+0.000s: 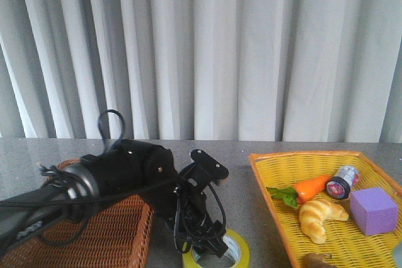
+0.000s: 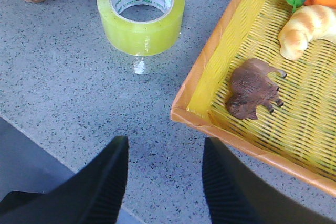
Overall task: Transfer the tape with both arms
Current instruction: 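Reach the left gripper down and grasp the tape roll on the table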
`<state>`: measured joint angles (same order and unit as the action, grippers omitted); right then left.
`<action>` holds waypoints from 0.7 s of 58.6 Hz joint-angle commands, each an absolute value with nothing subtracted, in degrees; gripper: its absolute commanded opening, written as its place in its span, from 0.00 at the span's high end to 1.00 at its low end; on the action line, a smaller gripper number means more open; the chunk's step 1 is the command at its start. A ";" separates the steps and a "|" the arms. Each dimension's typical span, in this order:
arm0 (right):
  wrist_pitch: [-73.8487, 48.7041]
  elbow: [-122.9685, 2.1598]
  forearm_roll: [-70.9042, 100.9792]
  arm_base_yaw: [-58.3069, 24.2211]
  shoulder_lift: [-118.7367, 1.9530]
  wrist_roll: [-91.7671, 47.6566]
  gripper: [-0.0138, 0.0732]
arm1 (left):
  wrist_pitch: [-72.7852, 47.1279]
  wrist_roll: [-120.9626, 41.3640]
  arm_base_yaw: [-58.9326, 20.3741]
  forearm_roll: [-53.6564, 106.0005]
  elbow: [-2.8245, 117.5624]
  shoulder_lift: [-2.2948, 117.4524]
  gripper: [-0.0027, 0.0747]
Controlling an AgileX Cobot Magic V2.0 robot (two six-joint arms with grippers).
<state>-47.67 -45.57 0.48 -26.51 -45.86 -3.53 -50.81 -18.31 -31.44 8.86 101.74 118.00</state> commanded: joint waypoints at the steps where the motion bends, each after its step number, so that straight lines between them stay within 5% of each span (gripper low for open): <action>1: -44.66 -47.05 0.46 -26.07 -45.54 -3.52 0.47 | -49.54 -16.95 -31.67 8.29 105.15 116.89 0.28; 25: -44.71 -47.05 0.46 -26.07 -45.54 -3.52 0.47 | -50.88 -15.93 -31.67 8.28 105.68 118.47 0.67; 41: -44.71 -47.05 0.46 -26.07 -45.54 -3.52 0.47 | -51.69 -15.86 -31.60 8.46 105.72 115.78 0.73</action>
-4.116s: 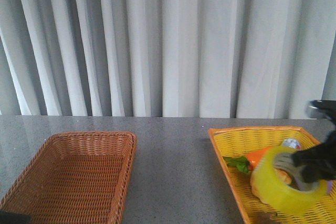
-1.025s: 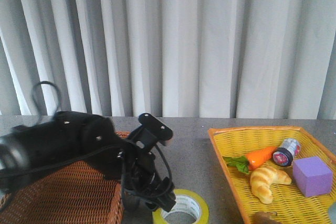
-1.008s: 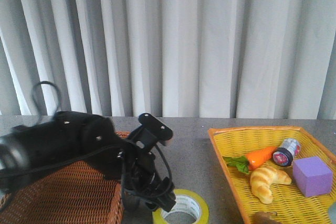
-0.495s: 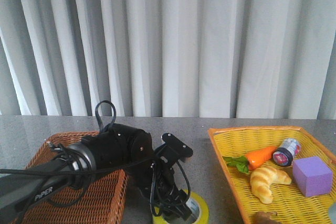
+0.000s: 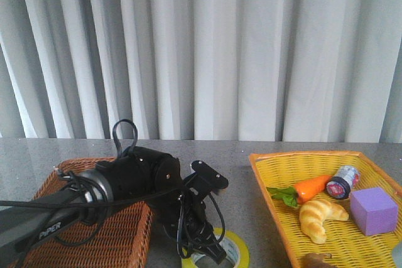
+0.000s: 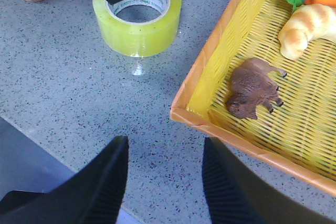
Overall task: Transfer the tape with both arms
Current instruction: 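Reach the left gripper down and grasp the tape roll on the table, then lift the tape roll with the left gripper and lower it into the brown basket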
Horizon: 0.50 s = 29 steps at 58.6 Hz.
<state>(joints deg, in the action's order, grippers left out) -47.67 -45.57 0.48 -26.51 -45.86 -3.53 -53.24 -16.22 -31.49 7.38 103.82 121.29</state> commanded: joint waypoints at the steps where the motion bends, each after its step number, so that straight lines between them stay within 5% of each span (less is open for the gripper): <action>1: -44.71 -47.05 0.46 -26.07 -45.54 -3.52 0.47 | -51.69 -15.86 -31.60 8.46 105.72 115.51 0.73; 29: -44.71 -47.05 0.46 -26.07 -45.54 -3.52 0.47 | -52.98 -15.60 -30.37 5.76 105.74 107.34 0.73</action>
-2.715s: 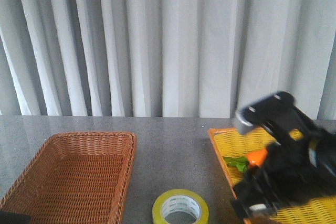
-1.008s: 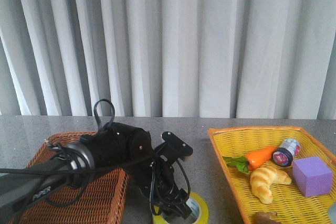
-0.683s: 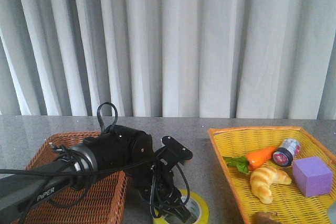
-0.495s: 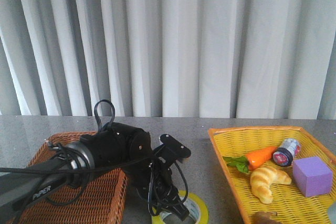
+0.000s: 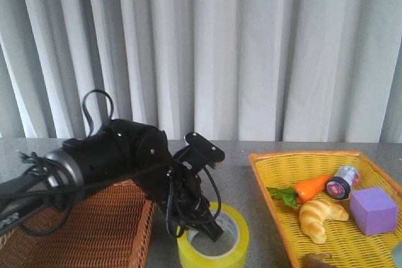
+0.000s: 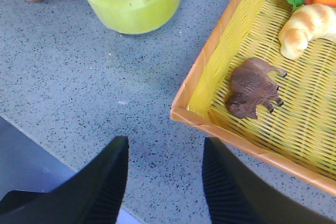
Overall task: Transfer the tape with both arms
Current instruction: 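Lift the tape roll with the left gripper and lower it into the brown basket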
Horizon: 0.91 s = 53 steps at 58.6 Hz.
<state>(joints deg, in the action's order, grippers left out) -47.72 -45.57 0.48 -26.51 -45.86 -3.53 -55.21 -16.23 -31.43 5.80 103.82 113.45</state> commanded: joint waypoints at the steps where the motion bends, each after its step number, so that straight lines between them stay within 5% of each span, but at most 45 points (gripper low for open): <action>1: -44.71 -47.05 0.46 -26.07 -45.54 -3.52 0.47 | -53.10 -15.60 -30.10 5.76 105.74 106.97 0.73; 33: -44.71 -47.05 0.46 -26.07 -45.54 -3.52 0.47 | -56.31 -15.53 -10.57 5.76 105.61 104.25 0.73; 53: -44.66 -47.05 0.46 -26.07 -45.54 -3.52 0.47 | -56.25 -15.64 -7.51 4.56 105.61 110.29 0.73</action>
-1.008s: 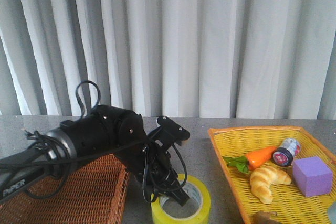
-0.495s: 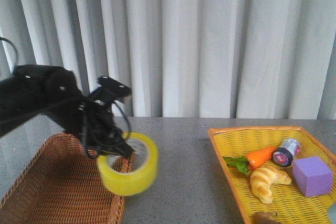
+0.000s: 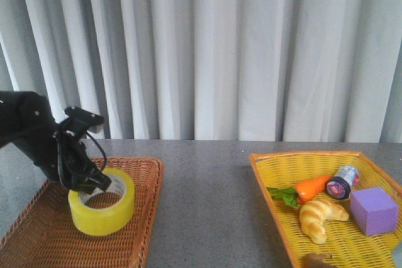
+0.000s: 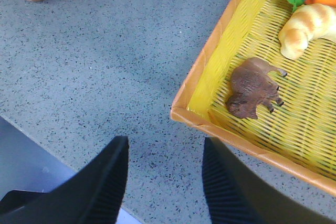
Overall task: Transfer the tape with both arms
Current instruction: 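Lift the tape roll with the left gripper and lower it into the brown basket, then open the left gripper and raise it away from the tape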
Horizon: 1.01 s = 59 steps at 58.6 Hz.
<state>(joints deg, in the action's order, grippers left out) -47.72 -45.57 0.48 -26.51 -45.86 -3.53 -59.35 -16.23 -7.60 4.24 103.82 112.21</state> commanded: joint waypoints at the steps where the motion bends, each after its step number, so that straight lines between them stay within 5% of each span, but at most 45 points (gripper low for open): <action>1: -44.66 -47.05 0.46 -26.07 -45.54 -3.52 0.47 | -56.25 -15.64 -7.51 4.21 105.61 110.66 0.73; 19: -44.71 -47.05 0.46 -26.07 -45.54 -3.52 0.47 | -56.71 -15.58 -7.51 1.36 105.61 112.99 0.70; 39: -44.71 -47.05 0.46 -26.07 -45.54 -3.52 0.47 | -59.04 -15.00 -7.51 1.93 105.67 110.39 0.36; 59: -44.71 -47.05 0.46 -26.07 -45.54 -3.52 0.47 | -63.77 -8.26 -7.59 2.36 105.56 97.42 0.36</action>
